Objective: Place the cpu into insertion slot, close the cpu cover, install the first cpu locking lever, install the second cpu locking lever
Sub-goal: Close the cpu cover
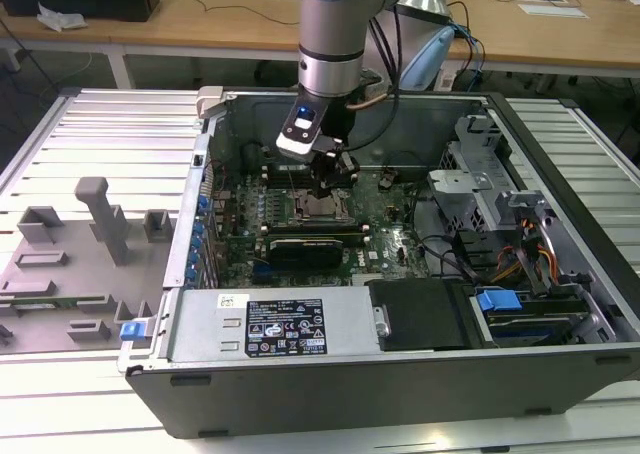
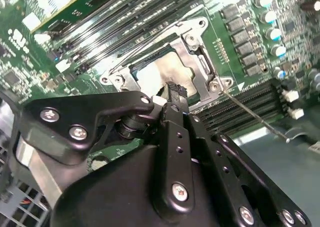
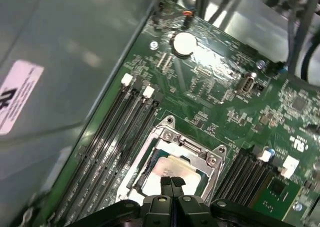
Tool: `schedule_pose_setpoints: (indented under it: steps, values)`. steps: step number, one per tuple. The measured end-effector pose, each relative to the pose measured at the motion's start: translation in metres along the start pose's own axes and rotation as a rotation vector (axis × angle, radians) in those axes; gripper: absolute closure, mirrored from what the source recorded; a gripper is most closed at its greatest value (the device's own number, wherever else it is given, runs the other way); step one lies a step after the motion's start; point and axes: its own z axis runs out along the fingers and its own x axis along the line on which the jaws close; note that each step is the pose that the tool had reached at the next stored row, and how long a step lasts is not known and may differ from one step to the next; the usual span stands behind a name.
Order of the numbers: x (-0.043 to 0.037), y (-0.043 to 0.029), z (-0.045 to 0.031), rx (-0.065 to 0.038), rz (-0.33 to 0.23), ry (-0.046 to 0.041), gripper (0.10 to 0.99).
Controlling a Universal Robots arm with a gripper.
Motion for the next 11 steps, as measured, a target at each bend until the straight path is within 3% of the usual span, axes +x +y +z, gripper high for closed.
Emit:
schedule_pose_setpoints:
  steps: [3, 6, 11]
  values:
    - [0.0, 0.0, 0.0001, -0.001, -0.068, -0.0027, 0.98]
    - [0.0, 0.0001, 0.0005, -0.004, -0.169, -0.0054, 0.98]
    - [0.0, 0.0, 0.0007, -0.007, -0.261, -0.0078, 0.98]
